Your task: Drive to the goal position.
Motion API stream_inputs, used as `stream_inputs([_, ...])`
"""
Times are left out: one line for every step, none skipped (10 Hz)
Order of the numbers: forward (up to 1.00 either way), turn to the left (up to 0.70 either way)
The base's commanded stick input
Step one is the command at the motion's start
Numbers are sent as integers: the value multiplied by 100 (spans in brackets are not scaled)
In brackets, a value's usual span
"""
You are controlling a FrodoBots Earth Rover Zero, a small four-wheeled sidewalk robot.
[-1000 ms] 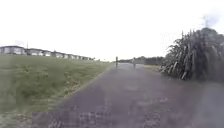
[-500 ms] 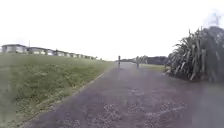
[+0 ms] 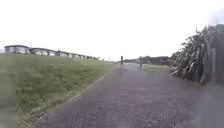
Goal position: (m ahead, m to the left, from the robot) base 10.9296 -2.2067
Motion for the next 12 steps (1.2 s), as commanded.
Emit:
stream_inputs([70, -35])
stream_inputs([70, -35])
stream_inputs([70, -35])
stream_inputs([70, -30])
stream_inputs([70, -12])
stream_inputs([70, 0])
stream_inputs([70, 0])
stream_inputs([70, 0])
stream_inputs([70, 0])
stream_inputs([70, 0])
stream_inputs([70, 0])
stream_inputs([70, 0])
